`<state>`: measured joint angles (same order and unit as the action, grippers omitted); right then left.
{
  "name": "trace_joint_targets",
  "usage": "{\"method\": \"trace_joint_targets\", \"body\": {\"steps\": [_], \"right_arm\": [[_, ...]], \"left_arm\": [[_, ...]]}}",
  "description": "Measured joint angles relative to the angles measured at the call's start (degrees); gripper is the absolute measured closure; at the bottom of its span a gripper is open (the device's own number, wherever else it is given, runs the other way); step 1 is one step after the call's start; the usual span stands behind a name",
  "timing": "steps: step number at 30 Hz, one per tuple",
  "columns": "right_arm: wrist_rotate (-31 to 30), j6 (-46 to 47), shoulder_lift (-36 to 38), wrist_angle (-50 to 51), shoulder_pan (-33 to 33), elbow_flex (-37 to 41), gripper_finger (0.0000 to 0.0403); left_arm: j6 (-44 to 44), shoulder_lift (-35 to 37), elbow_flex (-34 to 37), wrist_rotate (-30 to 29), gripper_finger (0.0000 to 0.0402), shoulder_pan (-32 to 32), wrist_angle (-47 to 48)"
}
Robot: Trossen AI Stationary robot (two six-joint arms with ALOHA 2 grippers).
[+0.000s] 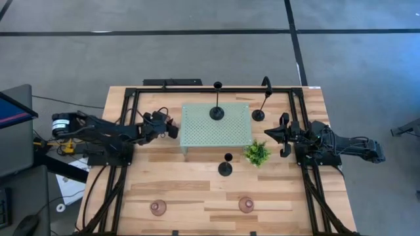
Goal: Pick & Place candle stick holders
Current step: Put the top pink candle holder on the shelf
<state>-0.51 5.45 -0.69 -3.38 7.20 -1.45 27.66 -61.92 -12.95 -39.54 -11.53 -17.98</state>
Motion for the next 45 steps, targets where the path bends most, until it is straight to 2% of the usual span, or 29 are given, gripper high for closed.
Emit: {"method": "trace_joint_targets", "body": {"steps": [9,17,20,30,32,39,45], "right_arm": [[0.0,0.0,0.0,-0.01,0.04,0.0,0.0403],[0.0,0.0,0.0,0.0,0.04,0.0,0.0403],[0.01,0.0,0.0,0.0,0.04,0.0,0.0403],[0.02,0.02,0.0,-0.02,0.07,0.0,0.0403],[0.02,0.02,0.0,0.0,0.09,0.0,0.0403],[0.02,0.01,0.0,0.07,0.04,0.0,0.0403],[0.02,0.02,0.0,0.1,0.04,0.0,0.0403]], "left_arm": [[-1.14,13.61,-0.16,2.95,0.0268,0.0,9.08],[-3.5,22.23,-7.92,1.56,0.027,-0.11,26.53],[-6.91,22.85,-11.21,1.43,0.0269,-0.11,28.59],[-19.31,20.89,-24.08,1.56,0.0269,-0.11,28.71],[-20.03,19.6,-26.23,3.58,0.0269,-0.11,28.71],[-19.42,10.86,-31.99,16.6,0.0269,0.4,28.4],[-19.89,1.04,-38.06,20.07,0.0269,1.77,27.92]]}}
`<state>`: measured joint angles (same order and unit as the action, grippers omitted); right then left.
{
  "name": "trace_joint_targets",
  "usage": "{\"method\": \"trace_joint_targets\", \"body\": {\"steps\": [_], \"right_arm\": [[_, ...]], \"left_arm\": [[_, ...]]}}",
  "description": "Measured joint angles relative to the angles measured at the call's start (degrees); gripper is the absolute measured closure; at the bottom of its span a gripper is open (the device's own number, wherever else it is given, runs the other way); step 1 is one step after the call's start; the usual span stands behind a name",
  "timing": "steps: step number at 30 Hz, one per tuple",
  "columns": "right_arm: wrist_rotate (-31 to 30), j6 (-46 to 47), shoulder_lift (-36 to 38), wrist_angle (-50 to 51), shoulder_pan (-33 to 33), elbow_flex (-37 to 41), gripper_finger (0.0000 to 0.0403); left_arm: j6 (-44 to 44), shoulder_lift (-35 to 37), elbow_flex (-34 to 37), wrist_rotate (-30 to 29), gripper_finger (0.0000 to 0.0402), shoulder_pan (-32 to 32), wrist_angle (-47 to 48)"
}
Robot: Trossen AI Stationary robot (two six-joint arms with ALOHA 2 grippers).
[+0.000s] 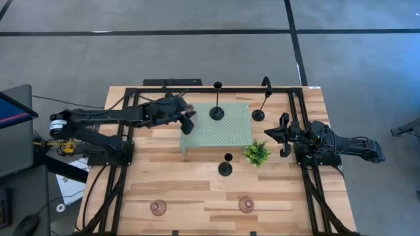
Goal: Pick & Place candle stick holders
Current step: Put the top pink candle holder on the shelf
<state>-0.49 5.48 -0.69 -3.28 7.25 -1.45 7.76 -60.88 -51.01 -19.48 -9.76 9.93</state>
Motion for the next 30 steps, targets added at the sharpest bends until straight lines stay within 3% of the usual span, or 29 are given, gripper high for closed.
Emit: {"method": "trace_joint_targets", "body": {"steps": [11,22,30], "right_arm": [[0.0,-0.01,0.0,0.49,0.01,0.0,0.0403],[0.0,0.09,0.0,0.5,0.01,0.0,0.0403],[0.0,0.13,0.0,0.38,0.0,0.0,0.0403]], "left_arm": [[-0.01,-12.73,-8.71,11.98,0.0269,0.52,-5.35],[0.11,-17.78,-9.5,13.27,0.0269,5.92,-14.98],[0.05,-19.71,-9.48,11.95,0.0269,6.88,-15.79]]}}
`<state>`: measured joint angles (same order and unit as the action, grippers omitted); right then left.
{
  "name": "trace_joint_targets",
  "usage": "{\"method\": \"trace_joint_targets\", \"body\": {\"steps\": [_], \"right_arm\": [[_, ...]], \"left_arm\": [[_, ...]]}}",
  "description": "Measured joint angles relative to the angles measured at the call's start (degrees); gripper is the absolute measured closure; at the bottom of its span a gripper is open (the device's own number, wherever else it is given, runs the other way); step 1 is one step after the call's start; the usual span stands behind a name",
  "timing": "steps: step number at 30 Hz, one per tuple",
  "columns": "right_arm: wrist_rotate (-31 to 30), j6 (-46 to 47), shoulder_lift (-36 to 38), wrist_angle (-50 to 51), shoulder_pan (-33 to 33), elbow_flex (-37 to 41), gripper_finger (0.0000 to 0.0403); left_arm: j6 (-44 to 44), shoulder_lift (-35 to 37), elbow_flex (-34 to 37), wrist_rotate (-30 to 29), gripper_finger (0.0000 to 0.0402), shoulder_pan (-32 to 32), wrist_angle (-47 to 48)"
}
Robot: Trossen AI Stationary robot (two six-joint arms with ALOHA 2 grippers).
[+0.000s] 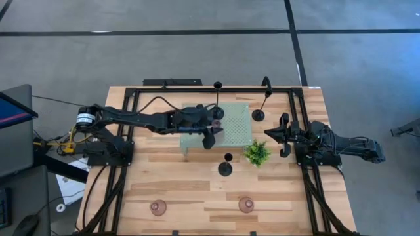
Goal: Pick & Place candle stick holders
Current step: Put the top pink candle holder on the shelf
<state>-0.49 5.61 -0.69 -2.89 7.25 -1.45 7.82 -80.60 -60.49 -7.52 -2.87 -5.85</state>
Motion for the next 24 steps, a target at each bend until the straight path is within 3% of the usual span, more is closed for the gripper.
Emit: {"method": "trace_joint_targets", "body": {"steps": [16,24], "right_arm": [[0.0,-0.03,0.0,-0.09,0.0,0.0,0.0403],[0.0,-0.02,0.0,-0.09,0.0,0.0,0.0403]], "left_arm": [[-0.11,-1.91,0.0,0.08,0.0269,0.02,-2.17],[0.17,-1.9,0.0,0.06,0.0246,-0.02,-2.43]]}}
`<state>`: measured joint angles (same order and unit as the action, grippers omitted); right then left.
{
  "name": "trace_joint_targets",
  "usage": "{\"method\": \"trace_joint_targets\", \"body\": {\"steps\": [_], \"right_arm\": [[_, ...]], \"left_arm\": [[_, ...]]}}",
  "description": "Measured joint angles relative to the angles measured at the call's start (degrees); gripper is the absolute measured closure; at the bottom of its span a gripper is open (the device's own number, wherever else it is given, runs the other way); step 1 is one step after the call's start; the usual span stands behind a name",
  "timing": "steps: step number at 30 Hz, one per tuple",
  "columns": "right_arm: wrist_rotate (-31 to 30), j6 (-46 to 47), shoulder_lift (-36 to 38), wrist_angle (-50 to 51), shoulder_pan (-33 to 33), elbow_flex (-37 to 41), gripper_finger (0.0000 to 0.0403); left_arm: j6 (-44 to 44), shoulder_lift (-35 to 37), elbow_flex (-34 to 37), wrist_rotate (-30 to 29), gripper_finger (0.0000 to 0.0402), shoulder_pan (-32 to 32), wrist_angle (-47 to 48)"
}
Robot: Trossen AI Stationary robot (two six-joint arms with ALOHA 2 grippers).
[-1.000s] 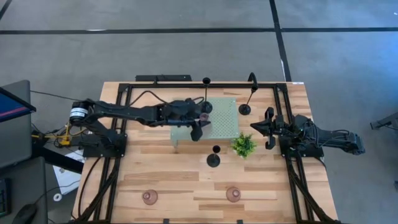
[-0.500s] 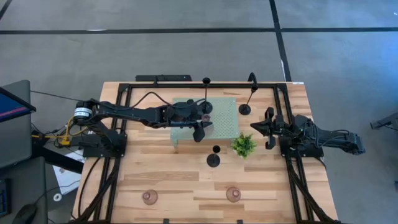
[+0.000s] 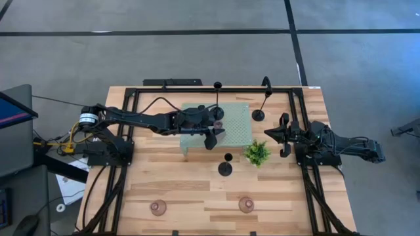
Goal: Pick & Place candle stick holders
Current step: Put the top pink candle holder on the shelf, then align the top black candle holder on the shelf with the black candle holder
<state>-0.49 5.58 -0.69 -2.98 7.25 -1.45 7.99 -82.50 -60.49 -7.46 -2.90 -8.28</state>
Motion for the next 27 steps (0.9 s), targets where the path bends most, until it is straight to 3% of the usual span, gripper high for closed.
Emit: {"method": "trace_joint_targets", "body": {"steps": [27], "right_arm": [[0.16,0.0,0.0,0.46,0.0,0.0,0.0403]], "left_arm": [[-0.11,0.07,0.0,-1.29,0.0149,-0.02,2.49]]}}
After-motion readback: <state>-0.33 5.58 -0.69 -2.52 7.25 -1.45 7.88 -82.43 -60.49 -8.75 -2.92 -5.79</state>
